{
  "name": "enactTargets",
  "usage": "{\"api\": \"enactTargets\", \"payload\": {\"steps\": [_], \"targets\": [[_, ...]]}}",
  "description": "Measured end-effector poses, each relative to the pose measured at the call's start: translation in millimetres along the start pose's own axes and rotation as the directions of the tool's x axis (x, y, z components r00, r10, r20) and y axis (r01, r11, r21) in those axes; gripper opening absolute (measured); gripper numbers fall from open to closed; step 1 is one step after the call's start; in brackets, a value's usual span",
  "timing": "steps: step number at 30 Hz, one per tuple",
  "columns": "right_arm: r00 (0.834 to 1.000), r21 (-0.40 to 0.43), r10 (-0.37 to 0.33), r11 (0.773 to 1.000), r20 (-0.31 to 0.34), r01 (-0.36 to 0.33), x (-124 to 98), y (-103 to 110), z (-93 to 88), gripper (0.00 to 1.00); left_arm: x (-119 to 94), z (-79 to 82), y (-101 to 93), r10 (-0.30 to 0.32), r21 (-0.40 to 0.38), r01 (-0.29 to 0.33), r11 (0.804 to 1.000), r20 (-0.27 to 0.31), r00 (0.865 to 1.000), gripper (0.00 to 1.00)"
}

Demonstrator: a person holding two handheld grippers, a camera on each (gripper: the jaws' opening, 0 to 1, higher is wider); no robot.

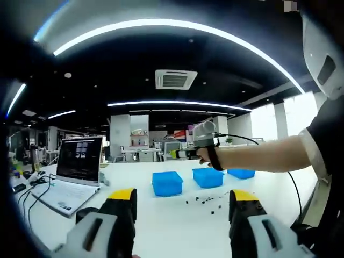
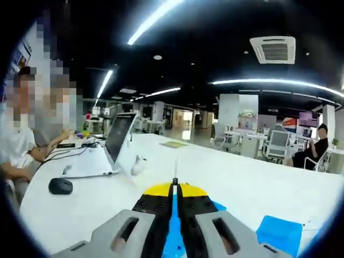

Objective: Pick up the resistors one by one and place each resistor into its matching bin, sorting the parts by color and model until every resistor is separated into the correct bin for its type

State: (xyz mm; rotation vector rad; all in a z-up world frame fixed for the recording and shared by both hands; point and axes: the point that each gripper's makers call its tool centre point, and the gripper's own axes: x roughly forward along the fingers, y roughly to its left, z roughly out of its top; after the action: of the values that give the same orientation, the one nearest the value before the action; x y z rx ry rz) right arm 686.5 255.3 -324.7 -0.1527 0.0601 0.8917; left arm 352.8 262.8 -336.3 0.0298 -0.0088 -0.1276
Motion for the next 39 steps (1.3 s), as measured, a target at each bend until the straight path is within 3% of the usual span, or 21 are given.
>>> {"api": "enactTargets", "payload": {"steps": [7,9,12,19,24,28,31,35,39], "targets": [[0.998,-0.01,-0.028,1.0,-0.054,0.027,8.7,-3.8,-18.6,0.08,0.0,-1.5,0.2,-0.002,-0.011,0.002,1.0,-0.005,1.0,0.7],[0.997,-0.018,-0.04,0.999,-0.06,0.039,8.9,-6.6,-21.5,0.23,0.2,-0.6,-1.1,-0.005,-0.01,0.005,1.0,-0.003,1.0,0.7],[0.998,-0.015,-0.034,0.999,-0.047,0.034,5.3,-5.9,-18.2,0.37,1.2,-0.7,-4.0,-0.014,-0.006,0.014,1.0,-0.006,1.0,0.7],[1.0,-0.032,0.009,0.999,-0.003,-0.009,-21.6,-3.9,0.8,0.38,5.0,-0.4,-7.7,-0.031,-0.009,0.031,0.999,-0.007,0.999,0.7],[0.998,-0.015,0.04,0.999,0.042,-0.039,-60.0,-0.9,16.7,0.38,9.5,-0.8,-12.0,-0.055,-0.008,0.055,0.998,-0.011,0.998,0.7],[0.991,-0.034,0.08,0.996,0.107,-0.077,-119.1,7.2,30.7,0.38,14.2,-0.7,-16.0,-0.086,-0.026,0.086,0.996,-0.004,0.996,0.7],[0.979,-0.054,0.126,0.991,0.161,-0.118,-155.2,9.9,34.0,0.38,19.2,0.7,-21.1,-0.133,-0.084,0.134,0.987,0.016,0.991,0.7],[0.972,-0.038,0.13,0.991,0.196,-0.125,-208.5,12.4,24.0,0.39,25.0,0.3,-22.6,-0.155,-0.072,0.156,0.985,0.012,0.988,0.7],[0.977,0.001,0.045,0.999,0.209,-0.046,-271.4,7.0,5.0,0.39,28.1,0.4,-31.9,-0.21,-0.06,0.211,0.976,0.01,0.978,0.7]]}}
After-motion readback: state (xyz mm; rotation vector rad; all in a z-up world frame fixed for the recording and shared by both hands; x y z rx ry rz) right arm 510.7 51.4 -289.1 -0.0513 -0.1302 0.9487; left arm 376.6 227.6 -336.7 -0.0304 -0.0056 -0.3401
